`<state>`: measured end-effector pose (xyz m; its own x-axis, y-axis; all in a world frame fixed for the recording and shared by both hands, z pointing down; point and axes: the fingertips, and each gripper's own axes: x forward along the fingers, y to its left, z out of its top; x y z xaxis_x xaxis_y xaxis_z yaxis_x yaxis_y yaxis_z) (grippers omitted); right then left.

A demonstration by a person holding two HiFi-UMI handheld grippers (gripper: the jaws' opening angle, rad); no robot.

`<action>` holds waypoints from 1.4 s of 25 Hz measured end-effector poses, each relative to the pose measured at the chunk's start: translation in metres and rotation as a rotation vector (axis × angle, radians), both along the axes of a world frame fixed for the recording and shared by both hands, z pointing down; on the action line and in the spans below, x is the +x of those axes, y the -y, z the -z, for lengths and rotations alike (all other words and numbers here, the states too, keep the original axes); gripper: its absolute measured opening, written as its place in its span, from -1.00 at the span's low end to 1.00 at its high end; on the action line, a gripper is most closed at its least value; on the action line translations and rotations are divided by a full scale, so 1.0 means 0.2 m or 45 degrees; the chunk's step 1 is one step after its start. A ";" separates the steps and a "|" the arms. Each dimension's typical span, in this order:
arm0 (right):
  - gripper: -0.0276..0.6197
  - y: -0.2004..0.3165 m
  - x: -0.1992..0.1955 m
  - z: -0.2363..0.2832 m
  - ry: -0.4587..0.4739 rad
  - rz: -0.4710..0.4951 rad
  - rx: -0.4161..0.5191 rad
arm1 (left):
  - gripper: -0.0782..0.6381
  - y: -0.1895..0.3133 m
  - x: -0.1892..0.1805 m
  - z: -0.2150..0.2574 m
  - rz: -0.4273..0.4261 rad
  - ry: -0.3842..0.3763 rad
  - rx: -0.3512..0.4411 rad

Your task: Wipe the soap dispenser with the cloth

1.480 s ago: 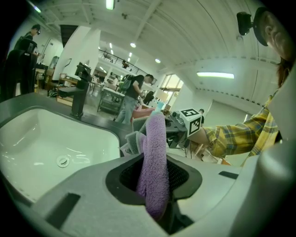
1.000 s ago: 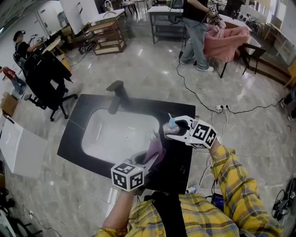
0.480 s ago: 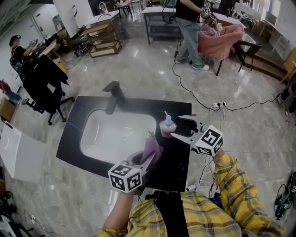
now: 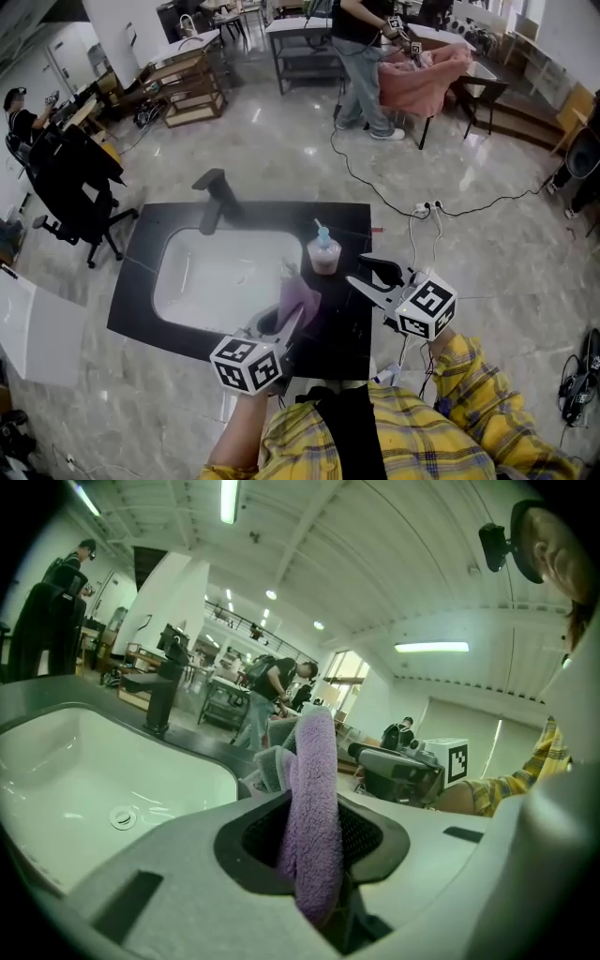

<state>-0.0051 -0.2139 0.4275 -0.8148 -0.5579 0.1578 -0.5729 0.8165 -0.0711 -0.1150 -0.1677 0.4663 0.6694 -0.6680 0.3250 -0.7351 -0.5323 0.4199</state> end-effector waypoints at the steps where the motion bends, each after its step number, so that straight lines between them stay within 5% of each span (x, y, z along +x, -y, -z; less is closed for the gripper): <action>1: -0.50 -0.02 0.01 0.01 0.026 -0.028 -0.018 | -0.56 -0.01 0.00 0.00 -0.002 -0.002 0.005; 16: -0.85 -0.24 0.09 -0.06 0.074 -0.285 -0.162 | -0.56 -0.12 0.06 0.03 -0.003 -0.006 0.083; 35: -0.90 -0.32 -0.02 -0.15 0.055 -0.267 -0.237 | -0.56 -0.15 0.04 -0.02 0.061 0.006 0.057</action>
